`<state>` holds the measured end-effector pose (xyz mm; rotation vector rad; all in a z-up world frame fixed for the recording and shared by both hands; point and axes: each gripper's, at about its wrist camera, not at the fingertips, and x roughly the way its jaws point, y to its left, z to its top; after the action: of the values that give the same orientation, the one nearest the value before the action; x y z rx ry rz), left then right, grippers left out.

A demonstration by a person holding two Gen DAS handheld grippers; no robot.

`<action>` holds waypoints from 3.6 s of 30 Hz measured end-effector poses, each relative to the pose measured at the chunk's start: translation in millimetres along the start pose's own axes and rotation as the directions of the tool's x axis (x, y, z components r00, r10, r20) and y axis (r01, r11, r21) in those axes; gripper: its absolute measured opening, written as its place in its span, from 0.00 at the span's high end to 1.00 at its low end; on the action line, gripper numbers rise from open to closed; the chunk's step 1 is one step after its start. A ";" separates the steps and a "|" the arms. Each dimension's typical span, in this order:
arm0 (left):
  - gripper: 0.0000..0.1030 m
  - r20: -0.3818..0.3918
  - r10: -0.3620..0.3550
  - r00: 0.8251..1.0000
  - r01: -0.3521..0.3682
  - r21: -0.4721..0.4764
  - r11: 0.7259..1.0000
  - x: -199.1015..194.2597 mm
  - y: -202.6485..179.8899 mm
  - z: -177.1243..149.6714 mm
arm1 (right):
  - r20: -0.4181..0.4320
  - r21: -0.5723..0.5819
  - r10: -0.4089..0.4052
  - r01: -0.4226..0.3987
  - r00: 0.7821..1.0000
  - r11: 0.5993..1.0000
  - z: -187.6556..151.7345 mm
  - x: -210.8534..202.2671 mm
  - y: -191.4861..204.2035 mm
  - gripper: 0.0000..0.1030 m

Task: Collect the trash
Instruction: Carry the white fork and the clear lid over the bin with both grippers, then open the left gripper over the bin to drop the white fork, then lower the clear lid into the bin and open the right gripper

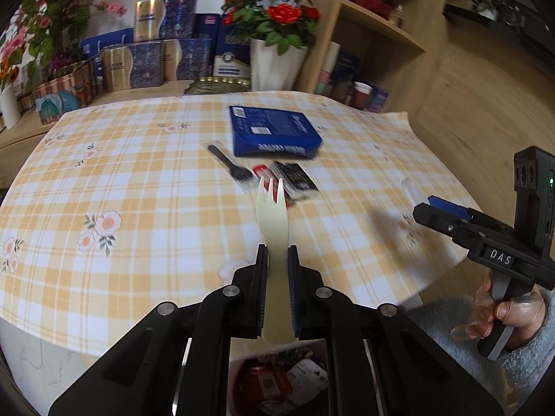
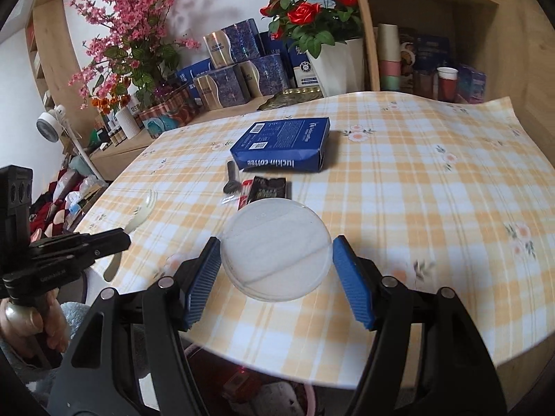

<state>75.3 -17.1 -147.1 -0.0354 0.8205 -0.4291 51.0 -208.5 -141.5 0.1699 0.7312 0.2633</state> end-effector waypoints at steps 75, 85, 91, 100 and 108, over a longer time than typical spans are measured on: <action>0.13 0.107 0.164 0.981 -0.152 -0.110 0.982 -37.5 32.0 -119.6 | -0.321 -0.183 0.029 -0.092 0.947 0.979 -124.0 30.6 70.3 0.35; 0.13 0.110 0.175 0.978 -0.164 -0.096 0.982 -37.4 30.3 -120.5 | -0.331 -0.186 0.035 -0.101 0.943 0.977 -124.6 36.8 75.8 0.35; 0.13 0.108 0.180 0.978 -0.167 -0.116 0.979 -37.4 34.3 -119.8 | -0.319 -0.200 -0.001 -0.066 0.948 0.978 -124.8 37.4 76.7 0.22; 0.13 0.101 0.181 0.978 -0.168 -0.128 0.977 -36.6 39.2 -119.7 | -0.251 -0.126 -0.001 -0.032 0.968 0.992 -114.3 25.2 59.8 0.14; 0.13 0.068 0.175 0.982 -0.162 -0.154 0.975 -33.1 45.0 -112.6 | -0.213 -0.076 -0.016 0.000 0.977 0.997 -100.9 18.5 47.1 0.14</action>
<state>-9.1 51.8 -209.8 -0.1196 0.7673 -0.2044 -12.6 -152.0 -215.7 0.0671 0.9333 0.3037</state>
